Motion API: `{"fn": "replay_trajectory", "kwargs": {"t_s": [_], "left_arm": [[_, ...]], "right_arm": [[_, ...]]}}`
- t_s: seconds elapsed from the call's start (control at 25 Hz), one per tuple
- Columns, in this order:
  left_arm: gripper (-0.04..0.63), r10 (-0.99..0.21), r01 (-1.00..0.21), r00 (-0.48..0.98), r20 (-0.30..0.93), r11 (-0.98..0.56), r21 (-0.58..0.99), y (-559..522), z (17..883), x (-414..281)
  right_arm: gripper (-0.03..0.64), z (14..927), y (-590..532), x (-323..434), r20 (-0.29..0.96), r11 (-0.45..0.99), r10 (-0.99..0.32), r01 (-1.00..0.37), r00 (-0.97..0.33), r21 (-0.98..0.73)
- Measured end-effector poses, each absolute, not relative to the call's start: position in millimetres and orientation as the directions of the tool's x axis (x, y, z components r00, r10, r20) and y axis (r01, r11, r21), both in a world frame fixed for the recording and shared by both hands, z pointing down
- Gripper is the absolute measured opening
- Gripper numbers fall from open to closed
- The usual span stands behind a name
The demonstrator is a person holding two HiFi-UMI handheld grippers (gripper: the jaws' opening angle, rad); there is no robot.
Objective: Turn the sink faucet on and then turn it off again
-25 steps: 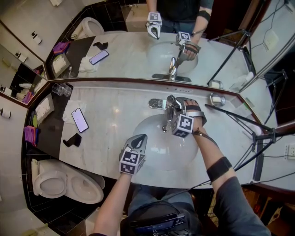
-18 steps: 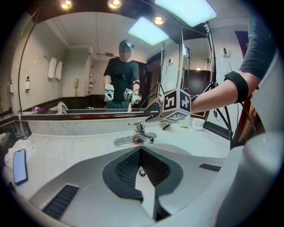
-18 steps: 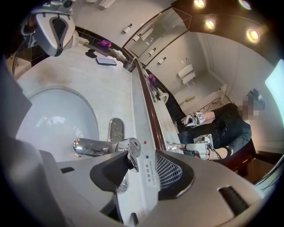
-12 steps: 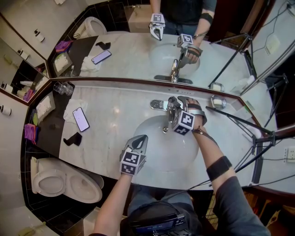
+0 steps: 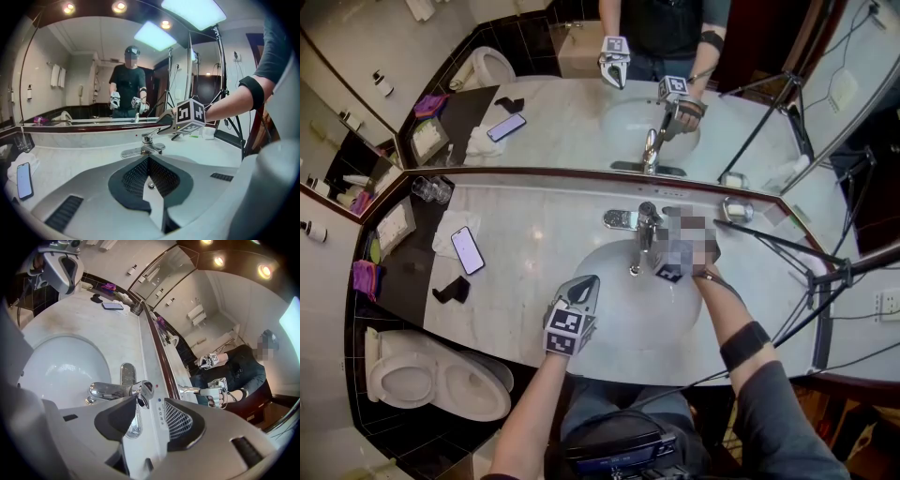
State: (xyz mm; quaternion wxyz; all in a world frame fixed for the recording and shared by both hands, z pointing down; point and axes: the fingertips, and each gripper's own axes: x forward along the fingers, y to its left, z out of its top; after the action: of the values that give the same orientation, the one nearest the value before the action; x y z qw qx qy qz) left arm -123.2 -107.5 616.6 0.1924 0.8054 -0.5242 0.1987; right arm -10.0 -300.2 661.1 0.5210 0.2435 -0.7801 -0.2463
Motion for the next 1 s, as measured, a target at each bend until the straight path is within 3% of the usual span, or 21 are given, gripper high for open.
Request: {"fn": "replay_trajectory", "kwargs": {"t_s": [0.16,0.36,0.6,1.0], "left_arm": [[-0.012,-0.768,-0.913,0.387,0.510,-0.395,0.099,-108.6,604.7,-120.3],[-0.012,-0.778,-0.906,0.396,0.487,-0.417,0.070,-110.6,593.3,-120.3],[-0.012,-0.783,-0.903,0.404,0.474,-0.424,0.069,-102.2,579.3,-123.1],[-0.012,-0.794,-0.905,0.414,0.445,-0.412,0.107,-90.5,568.8,-122.5]], "right_arm": [[0.218,650.4,-283.1,1.6,0.690,0.765,-0.636,-0.165,-0.346,0.623],[0.105,621.9,-262.7,23.4,0.651,0.741,-0.671,-0.304,-0.355,0.598],[0.029,587.1,-227.0,49.9,0.597,0.684,-0.721,-0.505,-0.352,0.527],[0.018,572.5,-171.3,104.2,0.563,0.579,-0.749,-0.756,-0.348,0.304]]}}
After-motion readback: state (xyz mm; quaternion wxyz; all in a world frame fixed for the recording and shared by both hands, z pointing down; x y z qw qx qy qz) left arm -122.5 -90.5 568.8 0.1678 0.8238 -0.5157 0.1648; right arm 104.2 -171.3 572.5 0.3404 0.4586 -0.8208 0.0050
